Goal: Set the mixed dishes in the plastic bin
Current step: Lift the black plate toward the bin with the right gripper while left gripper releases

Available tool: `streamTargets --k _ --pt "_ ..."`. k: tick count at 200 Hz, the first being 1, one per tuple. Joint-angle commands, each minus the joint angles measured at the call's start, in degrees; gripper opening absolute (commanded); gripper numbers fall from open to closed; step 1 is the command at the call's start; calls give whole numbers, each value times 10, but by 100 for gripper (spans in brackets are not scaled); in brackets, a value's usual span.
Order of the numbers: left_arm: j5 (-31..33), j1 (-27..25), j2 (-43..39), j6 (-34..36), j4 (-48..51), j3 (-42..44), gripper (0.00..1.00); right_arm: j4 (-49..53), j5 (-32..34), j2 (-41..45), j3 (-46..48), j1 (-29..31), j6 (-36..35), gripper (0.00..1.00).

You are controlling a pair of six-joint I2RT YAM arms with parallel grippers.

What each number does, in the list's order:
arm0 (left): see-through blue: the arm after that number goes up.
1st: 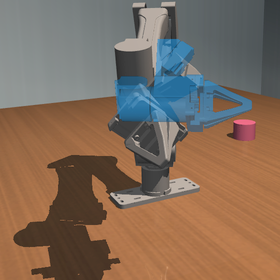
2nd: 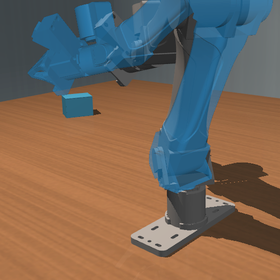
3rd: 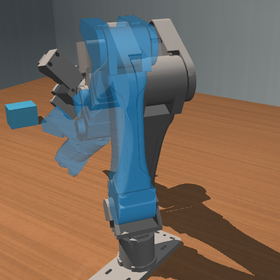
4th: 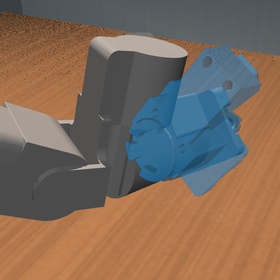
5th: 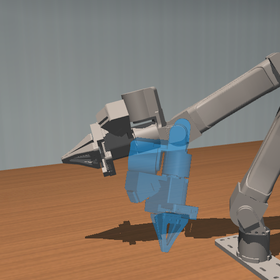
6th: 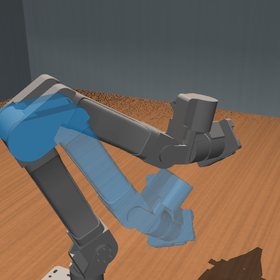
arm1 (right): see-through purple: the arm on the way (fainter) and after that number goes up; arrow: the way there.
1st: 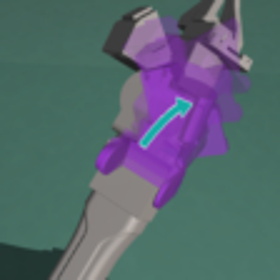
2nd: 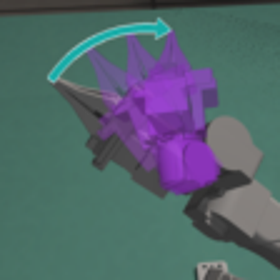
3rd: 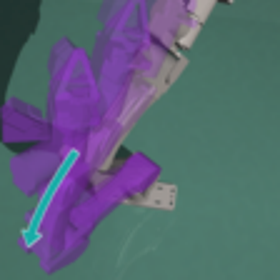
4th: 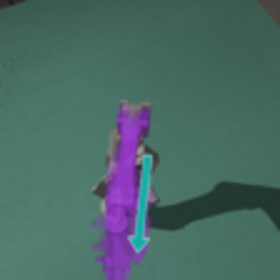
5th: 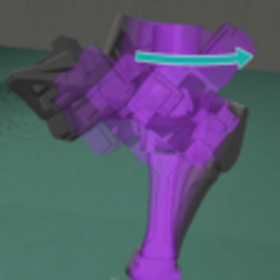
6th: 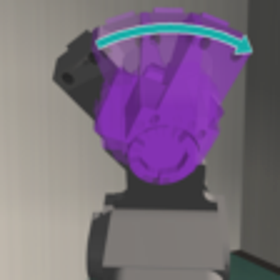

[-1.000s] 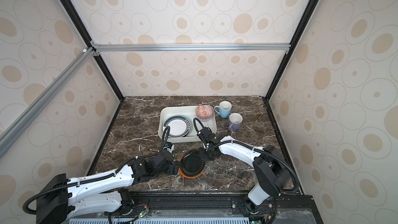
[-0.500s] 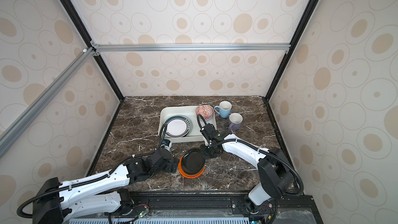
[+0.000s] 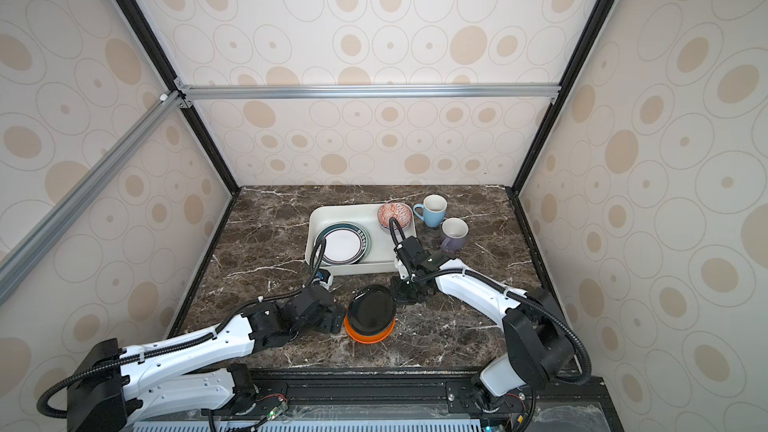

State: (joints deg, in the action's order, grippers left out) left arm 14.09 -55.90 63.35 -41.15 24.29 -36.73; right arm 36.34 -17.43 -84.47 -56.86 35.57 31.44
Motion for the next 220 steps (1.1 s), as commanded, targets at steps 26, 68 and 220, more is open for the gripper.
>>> streamTargets --k 26,68,220 --pt "-26 31 -16 -2 -4 -15 92 -1 -23 37 2 -10 -11 0" --pt "5 62 -80 14 77 -76 94 20 -23 54 -26 -11 -19 0" --pt "-79 252 -69 130 102 -215 98 58 -74 -197 -377 -53 -28 0"
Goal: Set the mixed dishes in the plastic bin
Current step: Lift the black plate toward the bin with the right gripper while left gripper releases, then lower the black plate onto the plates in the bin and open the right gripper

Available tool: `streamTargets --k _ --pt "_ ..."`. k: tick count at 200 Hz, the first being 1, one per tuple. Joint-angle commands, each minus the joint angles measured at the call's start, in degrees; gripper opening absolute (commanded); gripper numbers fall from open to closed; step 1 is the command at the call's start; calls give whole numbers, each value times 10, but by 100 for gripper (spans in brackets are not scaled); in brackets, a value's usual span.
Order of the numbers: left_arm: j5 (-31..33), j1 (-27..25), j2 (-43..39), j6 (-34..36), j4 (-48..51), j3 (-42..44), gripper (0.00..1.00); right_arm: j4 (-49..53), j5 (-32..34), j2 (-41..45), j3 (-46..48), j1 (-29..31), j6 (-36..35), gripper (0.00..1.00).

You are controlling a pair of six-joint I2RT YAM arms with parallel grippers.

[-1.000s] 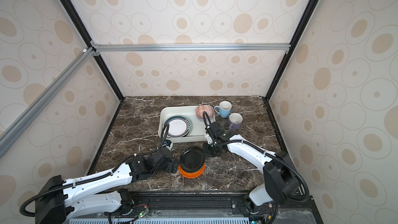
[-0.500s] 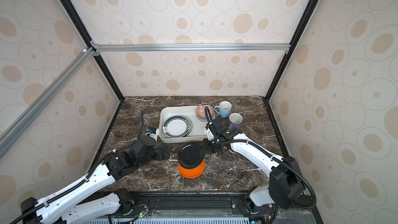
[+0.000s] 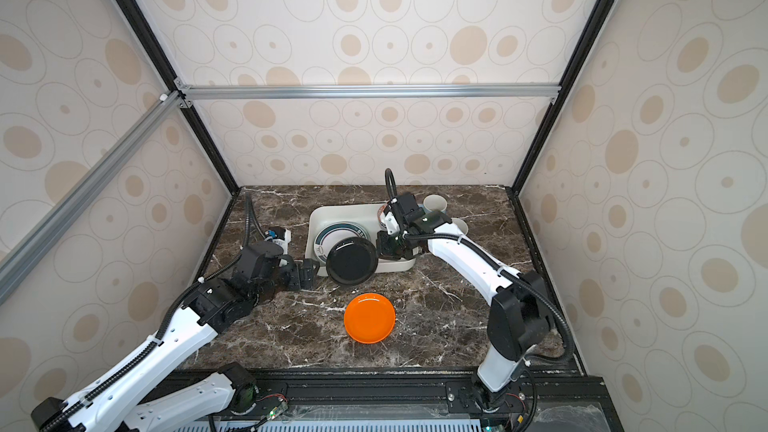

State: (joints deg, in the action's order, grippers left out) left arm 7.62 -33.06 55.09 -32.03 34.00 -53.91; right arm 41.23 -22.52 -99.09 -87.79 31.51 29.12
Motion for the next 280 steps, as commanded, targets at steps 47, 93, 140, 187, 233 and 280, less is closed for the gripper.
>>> streamTargets --k 47,93,140,187,233,280 --pt "-64 91 56 68 -7 -77 97 27 -46 -197 -225 -25 -6 0" --pt "-93 135 84 82 -8 -83 97 51 -60 -304 -344 -29 -4 0" --pt "-109 160 92 88 -15 -67 97 51 -70 -363 -380 -35 1 0" --pt "-118 170 102 90 -21 -64 97 41 -77 -386 -381 -41 4 0" --pt "-121 174 112 93 -25 -61 96 51 -86 -420 -418 -45 7 0" --pt "-128 178 120 93 -35 -57 97 58 -88 -434 -430 -44 3 0"
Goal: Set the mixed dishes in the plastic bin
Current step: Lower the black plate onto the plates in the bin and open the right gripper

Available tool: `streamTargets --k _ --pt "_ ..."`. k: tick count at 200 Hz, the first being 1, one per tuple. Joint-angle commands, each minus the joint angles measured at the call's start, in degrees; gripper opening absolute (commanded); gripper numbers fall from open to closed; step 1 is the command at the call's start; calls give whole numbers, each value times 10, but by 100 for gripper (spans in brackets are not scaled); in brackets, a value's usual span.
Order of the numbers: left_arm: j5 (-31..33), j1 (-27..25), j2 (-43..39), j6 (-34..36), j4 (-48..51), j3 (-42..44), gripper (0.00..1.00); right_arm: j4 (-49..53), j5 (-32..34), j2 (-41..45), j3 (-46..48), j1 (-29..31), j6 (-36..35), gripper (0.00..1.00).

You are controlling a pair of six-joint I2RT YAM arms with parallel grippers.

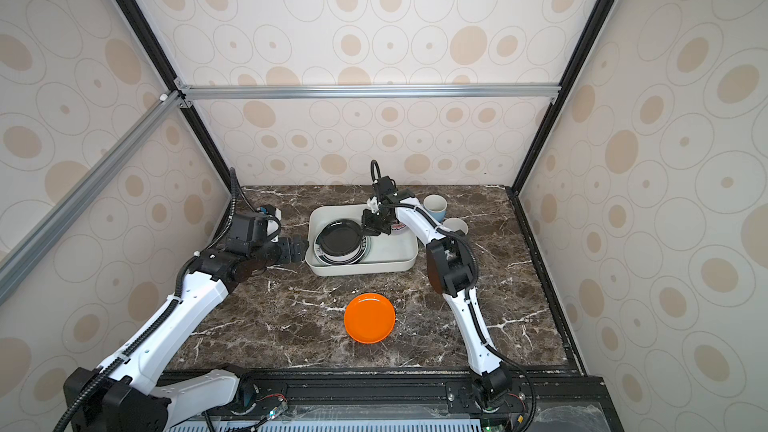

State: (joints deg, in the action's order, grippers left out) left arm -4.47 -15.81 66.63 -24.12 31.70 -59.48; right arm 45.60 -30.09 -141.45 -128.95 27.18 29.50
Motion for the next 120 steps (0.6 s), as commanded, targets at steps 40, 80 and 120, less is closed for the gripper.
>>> streamTargets --k 40,80,120 --pt "-14 6 9 14 -19 7 97 24 -13 -8 -11 -1 -10 8" --pt "-25 8 10 13 -33 18 99 18 -5 15 17 0 -16 27" --pt "-38 9 5 10 -37 28 99 48 5 60 17 1 -49 37"
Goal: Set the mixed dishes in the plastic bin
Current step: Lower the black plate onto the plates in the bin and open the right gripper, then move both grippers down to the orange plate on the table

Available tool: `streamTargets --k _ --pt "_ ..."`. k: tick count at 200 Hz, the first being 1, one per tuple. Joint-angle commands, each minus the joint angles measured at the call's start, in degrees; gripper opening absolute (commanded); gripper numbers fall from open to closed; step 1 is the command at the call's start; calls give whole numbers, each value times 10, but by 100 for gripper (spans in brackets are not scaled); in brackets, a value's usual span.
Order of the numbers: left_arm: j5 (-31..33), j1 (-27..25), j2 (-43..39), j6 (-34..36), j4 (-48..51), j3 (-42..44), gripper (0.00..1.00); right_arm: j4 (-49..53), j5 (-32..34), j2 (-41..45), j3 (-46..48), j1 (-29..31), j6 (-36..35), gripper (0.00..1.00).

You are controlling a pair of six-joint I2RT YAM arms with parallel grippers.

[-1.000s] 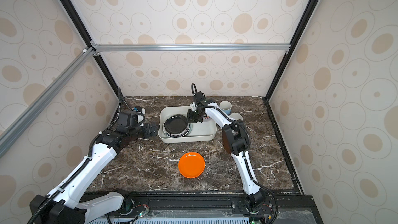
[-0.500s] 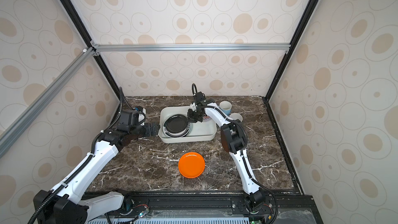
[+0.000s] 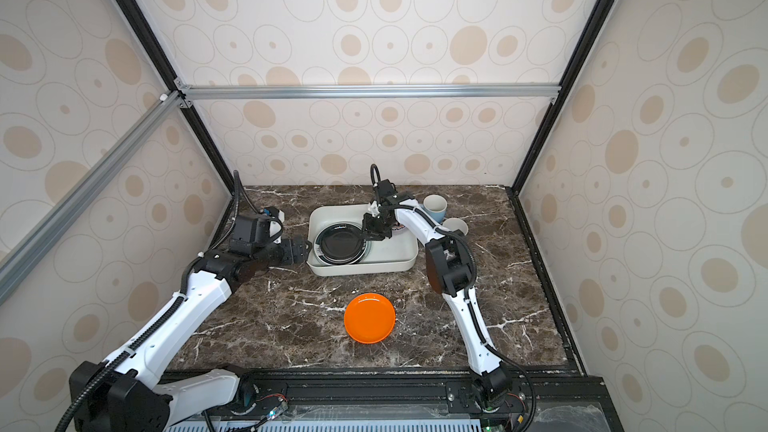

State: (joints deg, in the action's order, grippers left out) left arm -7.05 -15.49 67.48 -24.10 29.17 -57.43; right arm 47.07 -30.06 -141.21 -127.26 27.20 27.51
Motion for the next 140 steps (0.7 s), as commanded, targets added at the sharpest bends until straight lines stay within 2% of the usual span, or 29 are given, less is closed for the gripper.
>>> streamTargets --k 1,42,83,121,140 --pt "-12 6 -4 9 -11 8 99 35 5 59 0 1 -31 37" --pt "-37 5 -33 -8 -15 54 99 51 28 166 64 5 -64 40" --pt "-94 -4 -60 -49 -39 147 95 -16 46 338 276 11 -54 44" --pt "-92 -72 -102 -104 -75 231 94 -53 75 490 484 16 -43 48" --pt "-78 -127 -105 -137 -102 267 94 -79 83 555 591 18 -29 48"
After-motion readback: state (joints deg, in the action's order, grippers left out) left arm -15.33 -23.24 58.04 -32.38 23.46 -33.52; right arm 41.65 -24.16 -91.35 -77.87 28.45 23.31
